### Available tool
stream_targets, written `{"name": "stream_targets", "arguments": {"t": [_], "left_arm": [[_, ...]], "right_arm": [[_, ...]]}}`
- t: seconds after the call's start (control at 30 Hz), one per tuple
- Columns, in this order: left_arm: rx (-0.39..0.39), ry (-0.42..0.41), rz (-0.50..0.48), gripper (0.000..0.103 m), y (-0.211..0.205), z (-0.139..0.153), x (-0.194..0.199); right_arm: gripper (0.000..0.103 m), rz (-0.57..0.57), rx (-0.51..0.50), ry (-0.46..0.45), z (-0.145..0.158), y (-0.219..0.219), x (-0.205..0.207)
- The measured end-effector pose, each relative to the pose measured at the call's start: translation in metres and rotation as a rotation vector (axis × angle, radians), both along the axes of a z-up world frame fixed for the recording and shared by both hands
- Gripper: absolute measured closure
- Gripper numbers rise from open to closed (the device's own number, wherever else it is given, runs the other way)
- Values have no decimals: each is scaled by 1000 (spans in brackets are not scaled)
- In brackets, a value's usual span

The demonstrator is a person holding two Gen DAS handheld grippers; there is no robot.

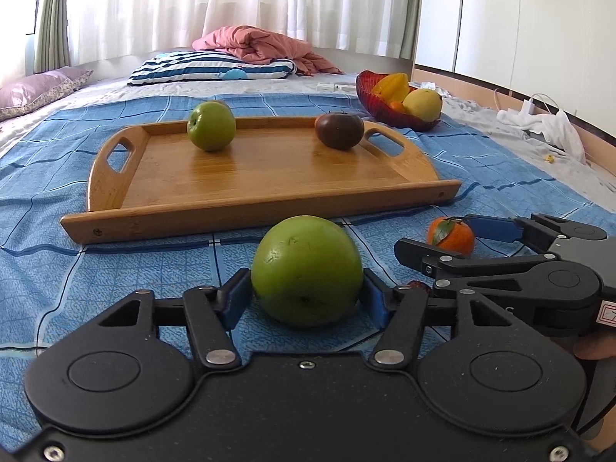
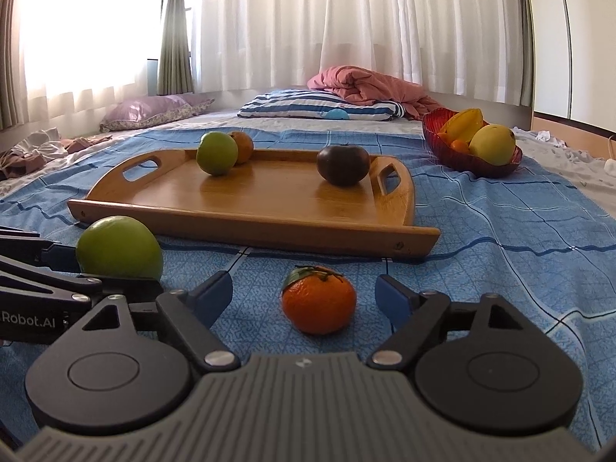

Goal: Organize fruits
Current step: 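Close the left gripper on the large green apple while the right grasps the mandarin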

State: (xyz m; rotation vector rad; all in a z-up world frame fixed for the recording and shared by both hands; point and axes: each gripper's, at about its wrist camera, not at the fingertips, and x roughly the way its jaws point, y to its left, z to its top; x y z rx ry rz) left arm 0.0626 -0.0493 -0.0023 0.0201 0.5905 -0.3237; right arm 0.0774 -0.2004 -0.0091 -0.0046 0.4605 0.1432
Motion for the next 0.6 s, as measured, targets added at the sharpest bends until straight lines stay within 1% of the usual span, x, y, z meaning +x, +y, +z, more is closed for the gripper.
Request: {"name": "stream_targets", "arguments": {"t": [0.2,0.6], "left_arm": [[1,2,5,47,-1,0,-1],[-4,7,11,47,0,0,0]], "right_arm": [[16,13,-8,6,-1,1,-2],[31,9,2,12,0,2,-9]]}}
